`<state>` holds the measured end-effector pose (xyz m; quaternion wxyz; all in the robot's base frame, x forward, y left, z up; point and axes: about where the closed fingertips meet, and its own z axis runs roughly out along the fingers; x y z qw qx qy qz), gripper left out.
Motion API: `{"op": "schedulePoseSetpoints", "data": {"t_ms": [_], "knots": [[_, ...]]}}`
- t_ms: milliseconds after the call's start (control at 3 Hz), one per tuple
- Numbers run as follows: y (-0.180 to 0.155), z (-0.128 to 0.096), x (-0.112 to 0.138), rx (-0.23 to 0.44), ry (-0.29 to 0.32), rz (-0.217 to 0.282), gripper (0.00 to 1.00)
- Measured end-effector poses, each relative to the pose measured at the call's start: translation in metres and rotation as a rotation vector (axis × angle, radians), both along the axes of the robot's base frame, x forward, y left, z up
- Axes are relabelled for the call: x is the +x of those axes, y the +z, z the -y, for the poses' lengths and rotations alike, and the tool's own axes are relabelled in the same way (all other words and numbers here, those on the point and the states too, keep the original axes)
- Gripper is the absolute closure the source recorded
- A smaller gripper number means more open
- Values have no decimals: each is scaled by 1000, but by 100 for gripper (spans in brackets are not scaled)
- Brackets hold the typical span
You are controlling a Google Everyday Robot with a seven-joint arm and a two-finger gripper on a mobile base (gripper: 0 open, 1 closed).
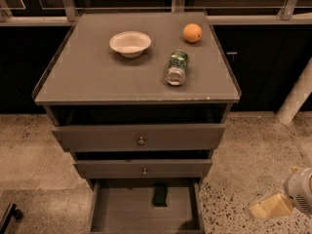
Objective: Pick sponge from bottom drawer and place on counter
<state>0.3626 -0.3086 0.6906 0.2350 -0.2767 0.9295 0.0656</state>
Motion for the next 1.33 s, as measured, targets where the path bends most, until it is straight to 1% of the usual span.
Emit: {"op": "schedulePoseSetpoints", "data": {"t_ms": [333, 667, 1000, 1333], "knots": [[-6, 4, -4, 41, -57, 25, 0], [-49, 0, -14, 140, -124, 54, 0], [-113, -7, -10, 228, -181, 45, 0], [-112, -7, -10, 225, -179, 46, 0]]}}
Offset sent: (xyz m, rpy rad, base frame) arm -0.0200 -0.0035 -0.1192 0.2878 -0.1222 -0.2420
